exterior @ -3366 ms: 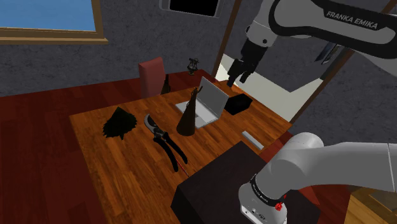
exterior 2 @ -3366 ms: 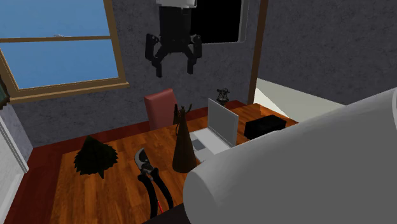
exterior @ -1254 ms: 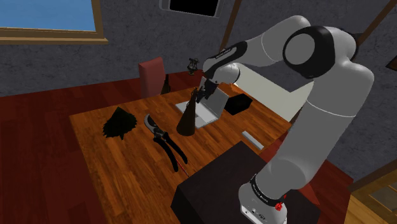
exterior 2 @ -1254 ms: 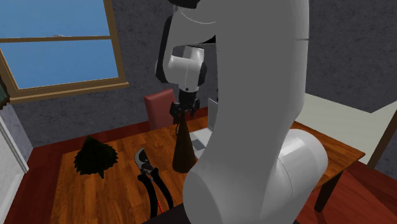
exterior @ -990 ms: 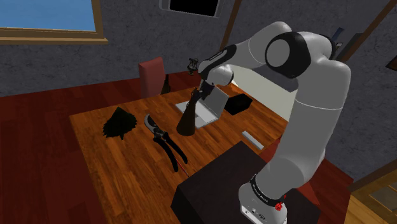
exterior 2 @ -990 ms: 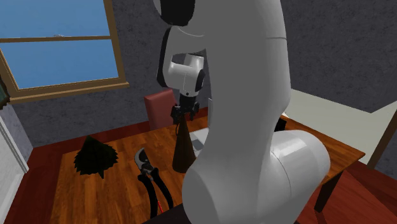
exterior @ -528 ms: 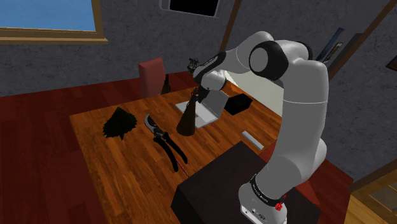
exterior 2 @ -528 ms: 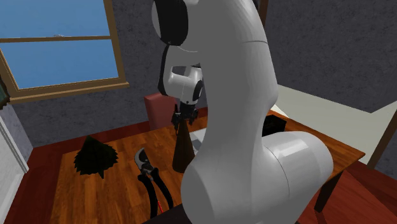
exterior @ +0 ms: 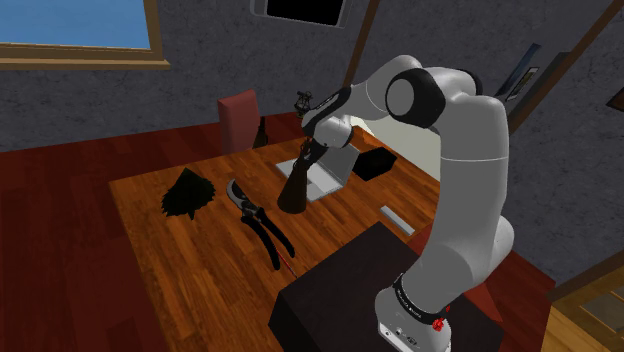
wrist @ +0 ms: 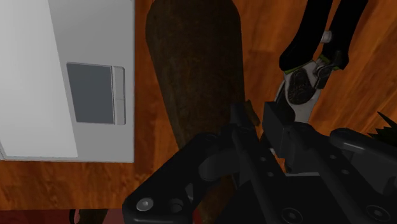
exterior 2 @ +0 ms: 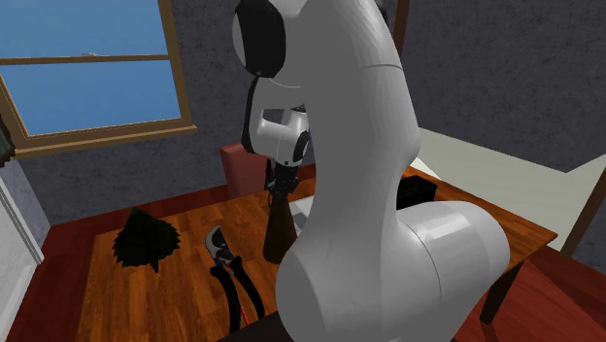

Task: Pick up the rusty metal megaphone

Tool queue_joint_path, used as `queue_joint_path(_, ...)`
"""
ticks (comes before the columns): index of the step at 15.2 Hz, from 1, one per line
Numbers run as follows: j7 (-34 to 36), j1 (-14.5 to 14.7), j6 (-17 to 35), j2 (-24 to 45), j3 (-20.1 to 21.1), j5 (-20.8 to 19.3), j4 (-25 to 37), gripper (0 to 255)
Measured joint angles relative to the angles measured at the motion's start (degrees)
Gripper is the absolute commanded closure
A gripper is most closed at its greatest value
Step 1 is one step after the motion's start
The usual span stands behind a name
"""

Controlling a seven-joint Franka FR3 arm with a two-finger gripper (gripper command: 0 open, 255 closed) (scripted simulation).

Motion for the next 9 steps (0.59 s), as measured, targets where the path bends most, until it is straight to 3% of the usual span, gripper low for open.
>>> queue_joint_path(9,0.3,0.2,-0.5,-0.7,-0.3,-0.3,-0.4,255)
